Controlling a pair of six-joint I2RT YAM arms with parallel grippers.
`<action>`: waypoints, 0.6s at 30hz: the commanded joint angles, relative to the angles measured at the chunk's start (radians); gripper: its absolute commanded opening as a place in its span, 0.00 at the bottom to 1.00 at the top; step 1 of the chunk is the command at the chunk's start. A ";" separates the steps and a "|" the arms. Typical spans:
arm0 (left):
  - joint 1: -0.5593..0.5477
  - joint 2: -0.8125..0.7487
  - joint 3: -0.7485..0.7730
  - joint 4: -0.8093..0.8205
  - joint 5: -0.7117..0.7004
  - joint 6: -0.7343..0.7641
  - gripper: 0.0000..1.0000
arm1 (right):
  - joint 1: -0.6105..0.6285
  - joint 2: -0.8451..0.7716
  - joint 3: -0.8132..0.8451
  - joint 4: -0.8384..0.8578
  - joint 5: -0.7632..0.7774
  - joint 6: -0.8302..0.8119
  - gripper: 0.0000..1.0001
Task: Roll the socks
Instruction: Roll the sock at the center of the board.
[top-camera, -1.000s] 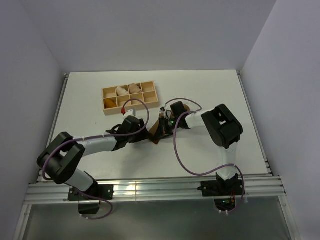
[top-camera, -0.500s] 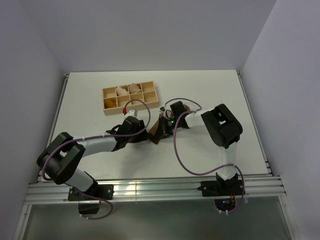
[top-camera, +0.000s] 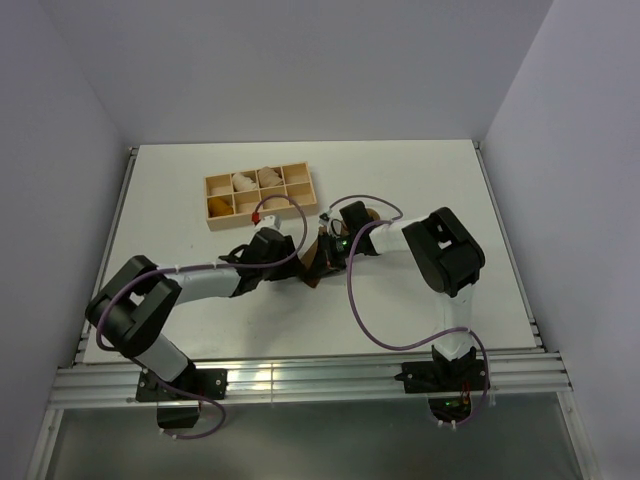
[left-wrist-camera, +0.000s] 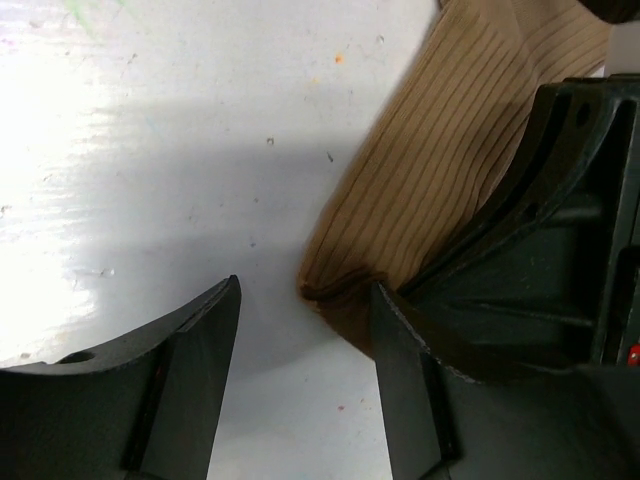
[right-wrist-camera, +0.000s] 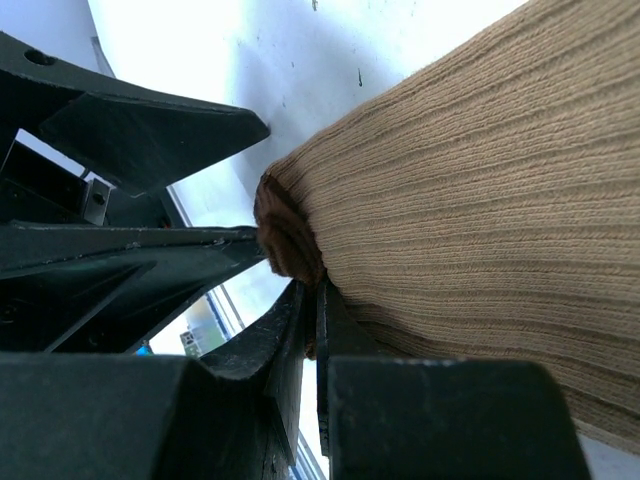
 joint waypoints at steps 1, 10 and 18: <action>-0.005 0.040 0.028 -0.014 -0.025 0.001 0.60 | -0.014 0.032 0.025 -0.030 0.067 -0.040 0.01; -0.005 0.073 0.028 -0.057 -0.055 -0.014 0.41 | -0.014 0.024 0.016 -0.021 0.075 -0.034 0.03; -0.033 0.083 0.013 -0.064 -0.044 -0.031 0.42 | -0.014 0.000 0.019 -0.010 0.120 -0.027 0.09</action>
